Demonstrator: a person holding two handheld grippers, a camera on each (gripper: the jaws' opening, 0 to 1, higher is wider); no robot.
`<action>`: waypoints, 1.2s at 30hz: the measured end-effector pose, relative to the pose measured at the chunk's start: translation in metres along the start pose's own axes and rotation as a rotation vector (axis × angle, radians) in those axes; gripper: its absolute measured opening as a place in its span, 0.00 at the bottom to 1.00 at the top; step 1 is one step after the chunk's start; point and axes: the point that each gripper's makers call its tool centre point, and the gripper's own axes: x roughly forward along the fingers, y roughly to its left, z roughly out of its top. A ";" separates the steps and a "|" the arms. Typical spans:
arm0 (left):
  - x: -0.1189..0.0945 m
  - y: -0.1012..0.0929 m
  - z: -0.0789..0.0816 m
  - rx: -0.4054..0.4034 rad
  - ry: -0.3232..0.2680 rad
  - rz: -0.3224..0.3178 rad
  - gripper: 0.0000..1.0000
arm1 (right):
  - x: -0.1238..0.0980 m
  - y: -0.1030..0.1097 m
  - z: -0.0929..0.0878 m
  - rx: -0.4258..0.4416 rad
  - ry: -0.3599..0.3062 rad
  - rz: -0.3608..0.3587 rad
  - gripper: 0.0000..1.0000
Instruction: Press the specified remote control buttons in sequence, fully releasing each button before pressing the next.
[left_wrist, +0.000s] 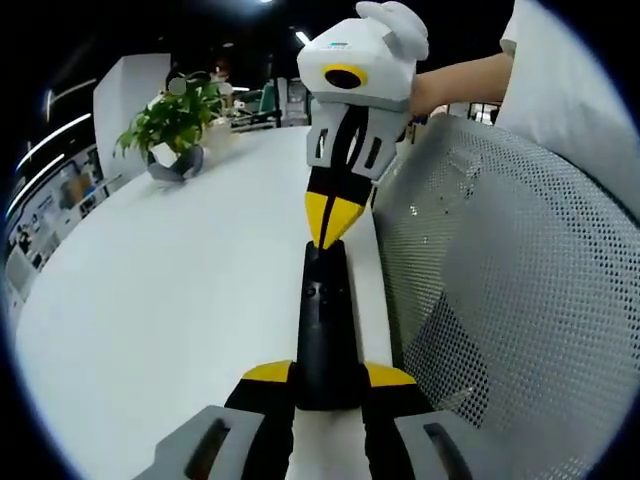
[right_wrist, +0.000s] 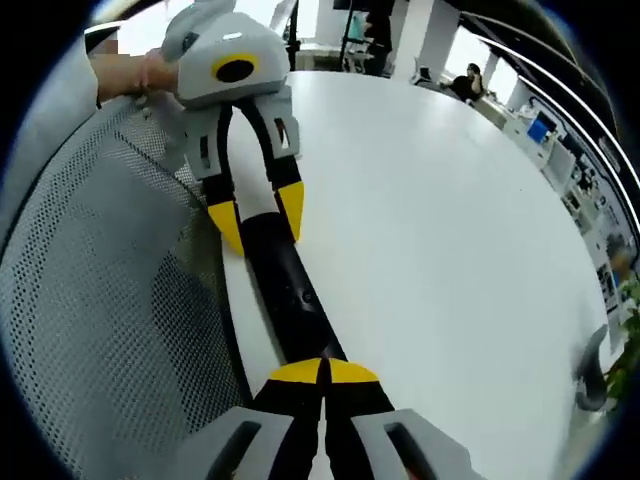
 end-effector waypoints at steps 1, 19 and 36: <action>0.000 0.000 0.000 0.000 -0.001 0.000 0.24 | 0.000 0.002 0.002 -0.009 -0.003 0.014 0.00; -0.001 -0.001 0.000 0.006 -0.016 -0.006 0.25 | 0.007 0.008 0.004 -0.213 0.066 0.104 0.00; 0.000 -0.001 0.000 0.003 -0.021 -0.007 0.25 | 0.010 0.016 0.007 -0.277 0.027 0.165 0.06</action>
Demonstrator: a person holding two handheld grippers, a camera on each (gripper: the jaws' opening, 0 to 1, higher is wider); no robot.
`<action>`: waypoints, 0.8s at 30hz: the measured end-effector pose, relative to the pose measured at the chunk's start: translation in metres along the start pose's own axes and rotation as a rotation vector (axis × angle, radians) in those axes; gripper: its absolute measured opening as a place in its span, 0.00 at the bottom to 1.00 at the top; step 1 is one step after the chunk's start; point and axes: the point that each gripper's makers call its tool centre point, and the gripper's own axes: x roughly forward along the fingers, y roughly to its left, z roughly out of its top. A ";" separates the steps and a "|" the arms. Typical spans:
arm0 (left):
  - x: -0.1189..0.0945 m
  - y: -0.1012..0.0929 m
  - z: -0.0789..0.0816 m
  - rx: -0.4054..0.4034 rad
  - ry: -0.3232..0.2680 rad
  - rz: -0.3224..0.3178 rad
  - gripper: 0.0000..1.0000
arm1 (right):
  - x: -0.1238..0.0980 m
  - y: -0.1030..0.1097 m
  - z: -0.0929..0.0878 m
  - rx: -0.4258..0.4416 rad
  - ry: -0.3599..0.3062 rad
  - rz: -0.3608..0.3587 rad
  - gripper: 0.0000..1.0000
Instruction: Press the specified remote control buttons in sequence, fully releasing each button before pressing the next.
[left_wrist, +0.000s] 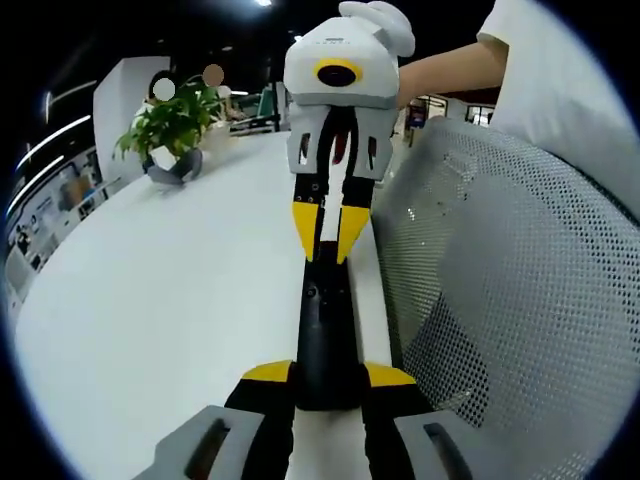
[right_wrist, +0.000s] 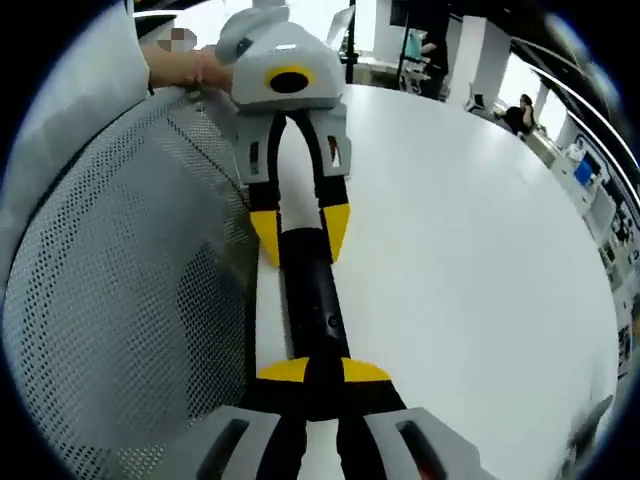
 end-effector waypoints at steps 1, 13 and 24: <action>0.000 0.000 0.000 0.000 0.000 0.000 0.25 | 0.001 -0.002 0.004 -0.046 -0.013 -0.021 0.06; 0.000 0.000 0.000 -0.005 -0.008 -0.001 0.25 | -0.001 -0.003 0.002 -0.023 0.002 0.015 0.08; 0.000 -0.001 0.000 -0.003 -0.011 -0.003 0.25 | 0.002 -0.002 0.002 -0.030 0.110 0.005 0.08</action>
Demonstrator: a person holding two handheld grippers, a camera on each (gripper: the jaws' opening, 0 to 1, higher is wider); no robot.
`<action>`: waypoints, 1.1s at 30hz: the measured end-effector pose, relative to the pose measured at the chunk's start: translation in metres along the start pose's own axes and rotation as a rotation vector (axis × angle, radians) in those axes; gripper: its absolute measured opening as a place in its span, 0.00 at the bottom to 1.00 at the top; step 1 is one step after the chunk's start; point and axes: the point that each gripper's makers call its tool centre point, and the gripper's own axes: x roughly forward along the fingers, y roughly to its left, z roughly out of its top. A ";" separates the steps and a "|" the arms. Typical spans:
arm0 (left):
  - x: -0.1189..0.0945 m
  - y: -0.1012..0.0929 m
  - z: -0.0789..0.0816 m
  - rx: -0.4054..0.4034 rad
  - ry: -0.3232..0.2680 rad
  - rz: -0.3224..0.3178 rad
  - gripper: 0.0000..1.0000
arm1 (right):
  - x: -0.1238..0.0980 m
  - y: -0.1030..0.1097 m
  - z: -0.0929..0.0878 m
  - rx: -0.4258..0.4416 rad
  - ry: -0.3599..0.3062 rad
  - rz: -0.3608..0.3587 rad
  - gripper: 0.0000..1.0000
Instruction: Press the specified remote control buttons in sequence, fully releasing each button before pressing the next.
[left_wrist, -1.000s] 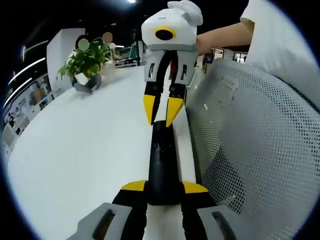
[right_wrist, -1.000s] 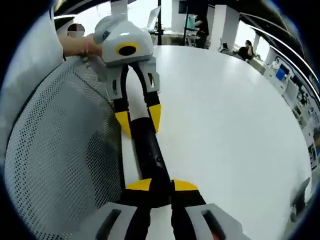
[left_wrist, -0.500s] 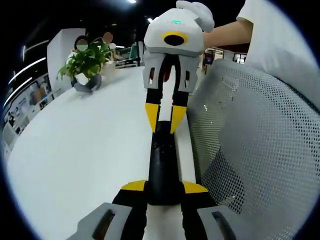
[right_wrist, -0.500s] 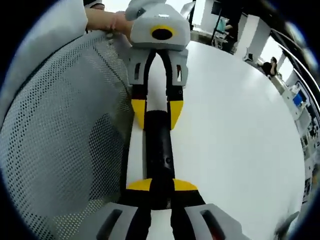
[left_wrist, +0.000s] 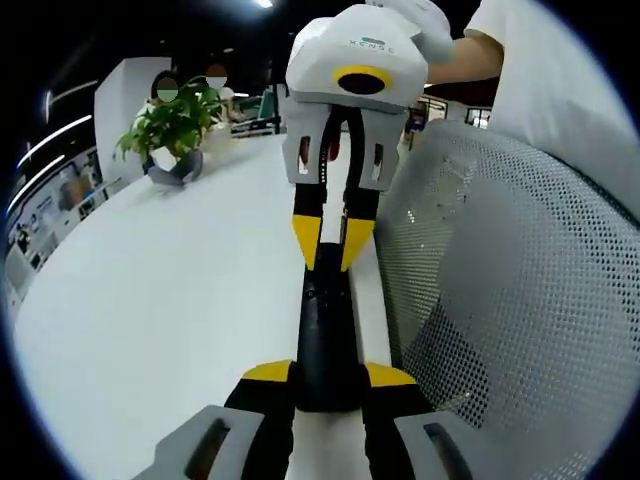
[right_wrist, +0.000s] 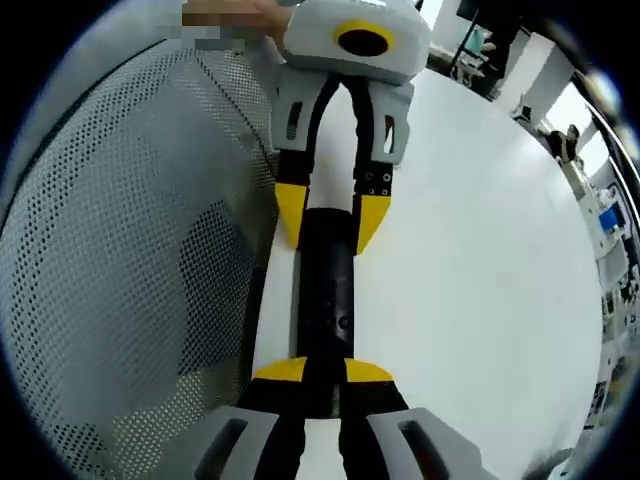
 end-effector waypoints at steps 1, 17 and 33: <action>0.000 0.000 0.000 0.000 0.000 0.000 0.25 | -0.001 -0.001 0.000 0.066 -0.059 -0.006 0.08; 0.000 0.000 0.000 0.000 0.000 0.001 0.25 | 0.000 0.003 0.008 -0.113 -0.112 -0.035 0.07; 0.000 0.001 0.000 -0.002 0.000 0.002 0.25 | -0.001 0.000 0.009 0.044 -0.182 -0.096 0.06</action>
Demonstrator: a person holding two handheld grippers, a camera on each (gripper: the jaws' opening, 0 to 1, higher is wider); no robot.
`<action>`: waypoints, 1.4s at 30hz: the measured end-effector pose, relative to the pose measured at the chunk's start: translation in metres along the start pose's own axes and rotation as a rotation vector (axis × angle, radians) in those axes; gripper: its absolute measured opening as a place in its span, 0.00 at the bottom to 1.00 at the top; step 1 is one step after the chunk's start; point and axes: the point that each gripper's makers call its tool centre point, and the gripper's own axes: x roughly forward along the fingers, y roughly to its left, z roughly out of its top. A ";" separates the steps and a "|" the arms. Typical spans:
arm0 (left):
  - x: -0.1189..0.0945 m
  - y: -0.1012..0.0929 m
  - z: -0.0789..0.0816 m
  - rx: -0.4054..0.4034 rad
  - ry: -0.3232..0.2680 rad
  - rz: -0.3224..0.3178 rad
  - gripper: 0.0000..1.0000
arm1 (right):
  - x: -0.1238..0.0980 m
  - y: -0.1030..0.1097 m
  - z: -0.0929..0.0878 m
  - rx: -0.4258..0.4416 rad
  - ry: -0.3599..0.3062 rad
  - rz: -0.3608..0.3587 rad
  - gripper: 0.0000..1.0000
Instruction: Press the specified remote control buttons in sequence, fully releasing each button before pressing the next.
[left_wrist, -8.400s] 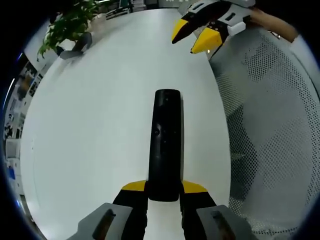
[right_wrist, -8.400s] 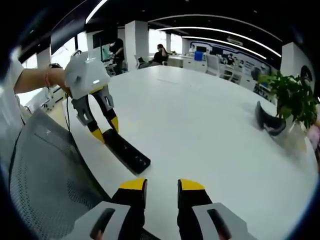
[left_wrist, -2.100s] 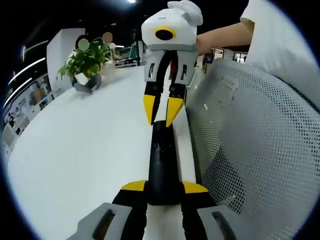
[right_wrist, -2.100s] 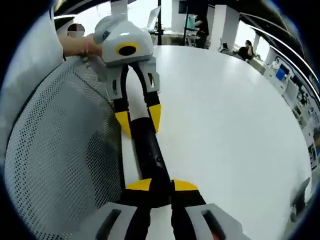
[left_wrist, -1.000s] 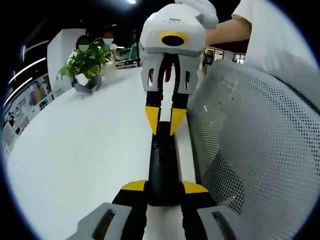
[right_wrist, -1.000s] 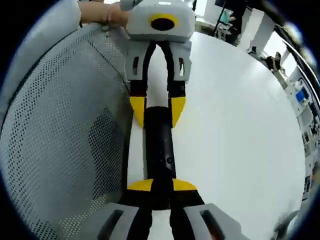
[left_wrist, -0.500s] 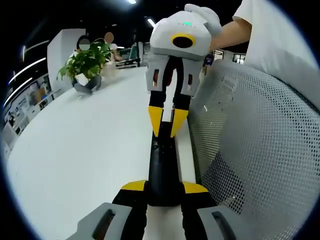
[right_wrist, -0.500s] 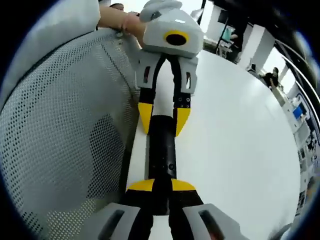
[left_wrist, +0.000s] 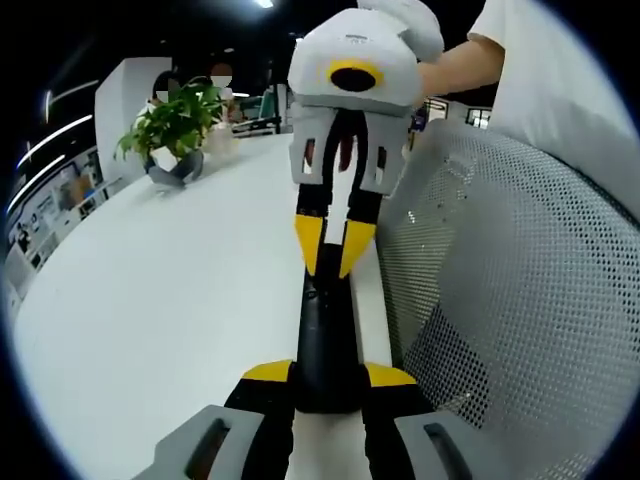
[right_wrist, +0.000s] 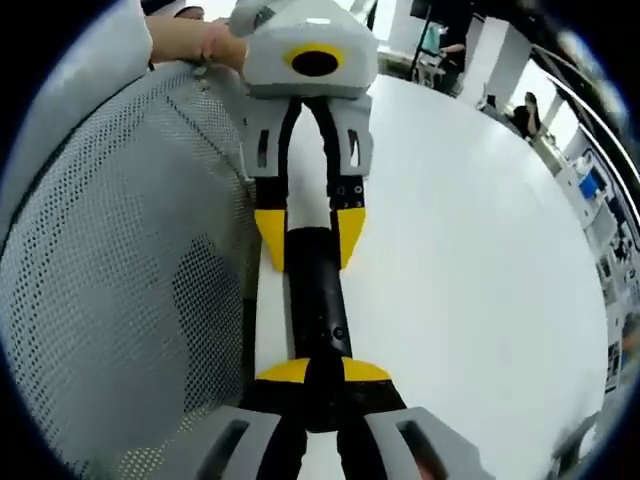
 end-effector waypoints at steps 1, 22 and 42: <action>0.000 0.000 0.000 0.000 0.000 0.000 0.25 | 0.000 0.001 -0.001 -0.016 -0.005 -0.010 0.06; 0.001 0.000 0.000 -0.001 -0.002 0.001 0.25 | 0.007 0.000 0.005 -0.050 0.166 0.028 0.01; 0.000 0.000 0.000 0.000 -0.001 0.000 0.24 | 0.008 0.002 0.004 0.090 0.125 0.036 0.00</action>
